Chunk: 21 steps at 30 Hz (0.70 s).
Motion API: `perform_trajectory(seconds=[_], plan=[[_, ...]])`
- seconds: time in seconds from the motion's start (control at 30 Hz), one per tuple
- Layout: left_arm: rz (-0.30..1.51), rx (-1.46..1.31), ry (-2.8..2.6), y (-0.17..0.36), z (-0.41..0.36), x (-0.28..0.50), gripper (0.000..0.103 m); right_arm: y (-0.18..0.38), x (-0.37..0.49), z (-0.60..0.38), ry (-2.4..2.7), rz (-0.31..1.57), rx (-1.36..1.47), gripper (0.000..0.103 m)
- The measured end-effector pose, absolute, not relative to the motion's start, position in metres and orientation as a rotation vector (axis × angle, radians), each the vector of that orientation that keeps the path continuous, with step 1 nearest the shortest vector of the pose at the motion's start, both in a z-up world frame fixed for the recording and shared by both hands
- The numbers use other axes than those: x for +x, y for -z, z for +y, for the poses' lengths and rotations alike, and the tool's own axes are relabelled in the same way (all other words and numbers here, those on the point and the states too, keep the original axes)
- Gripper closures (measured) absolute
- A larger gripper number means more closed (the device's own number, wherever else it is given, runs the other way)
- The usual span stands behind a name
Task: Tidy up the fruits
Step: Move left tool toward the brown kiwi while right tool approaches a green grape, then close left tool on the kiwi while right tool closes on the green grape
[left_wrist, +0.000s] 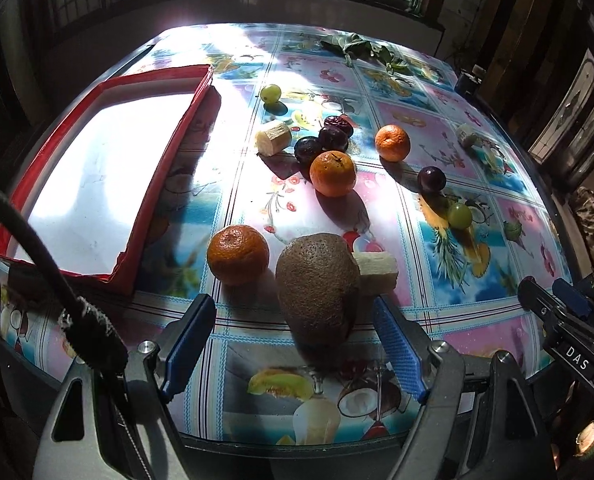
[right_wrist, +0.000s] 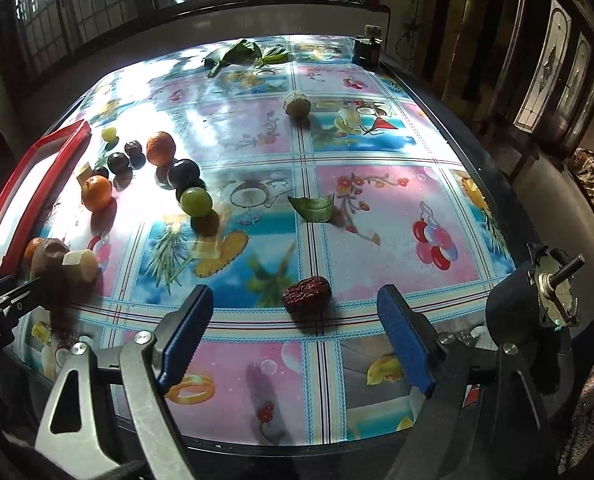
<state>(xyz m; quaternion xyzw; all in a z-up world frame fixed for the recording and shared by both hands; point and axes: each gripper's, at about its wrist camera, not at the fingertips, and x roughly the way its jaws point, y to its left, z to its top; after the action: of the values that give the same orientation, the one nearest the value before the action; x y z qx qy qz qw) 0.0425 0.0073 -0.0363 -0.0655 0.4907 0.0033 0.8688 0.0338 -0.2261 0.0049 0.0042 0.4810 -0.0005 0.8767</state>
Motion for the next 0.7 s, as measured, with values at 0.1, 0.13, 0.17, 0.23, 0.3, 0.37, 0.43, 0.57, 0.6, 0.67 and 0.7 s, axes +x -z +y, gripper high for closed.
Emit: perform_trajectory(seconds=[0.1, 0.13, 0.17, 0.23, 0.3, 0.37, 0.43, 0.57, 0.6, 0.67, 0.7], plan=[[1.035, -0.137, -0.008, 0.04, 0.007, 0.048, 0.023, -0.003, 0.043, -0.221, -0.05, 1.014, 0.035, 0.034], [1.039, -0.142, -0.006, 0.041, 0.007, 0.05, 0.024, -0.003, 0.047, -0.218, -0.069, 1.017, 0.042, 0.038], [1.042, -0.145, -0.003, 0.042, 0.007, 0.052, 0.025, -0.002, 0.053, -0.215, -0.093, 1.018, 0.052, 0.04], [1.047, -0.143, -0.003, 0.044, 0.008, 0.054, 0.028, 0.0, 0.064, -0.207, -0.13, 1.023, 0.066, 0.043], [1.044, -0.138, -0.003, 0.045, 0.009, 0.056, 0.028, 0.002, 0.073, -0.198, -0.168, 1.014, 0.069, 0.043], [1.045, -0.142, 0.004, 0.047, 0.01, 0.058, 0.029, 0.006, 0.083, -0.187, -0.189, 1.021, 0.051, 0.044], [1.042, -0.154, 0.019, 0.047, 0.011, 0.061, 0.032, 0.012, 0.092, -0.178, -0.197, 1.035, 0.03, 0.045], [1.04, -0.159, 0.067, 0.046, 0.007, 0.063, 0.054, 0.023, 0.1, -0.165, -0.194, 1.051, -0.039, 0.055], [1.038, -0.149, 0.065, 0.046, 0.006, 0.063, 0.054, 0.024, 0.101, -0.163, -0.196, 1.058, -0.048, 0.06], [1.035, -0.142, 0.065, 0.045, 0.006, 0.062, 0.056, 0.023, 0.101, -0.166, -0.206, 1.057, -0.032, 0.074], [1.035, -0.142, 0.065, 0.045, 0.006, 0.062, 0.057, 0.022, 0.101, -0.168, -0.214, 1.059, -0.012, 0.081]])
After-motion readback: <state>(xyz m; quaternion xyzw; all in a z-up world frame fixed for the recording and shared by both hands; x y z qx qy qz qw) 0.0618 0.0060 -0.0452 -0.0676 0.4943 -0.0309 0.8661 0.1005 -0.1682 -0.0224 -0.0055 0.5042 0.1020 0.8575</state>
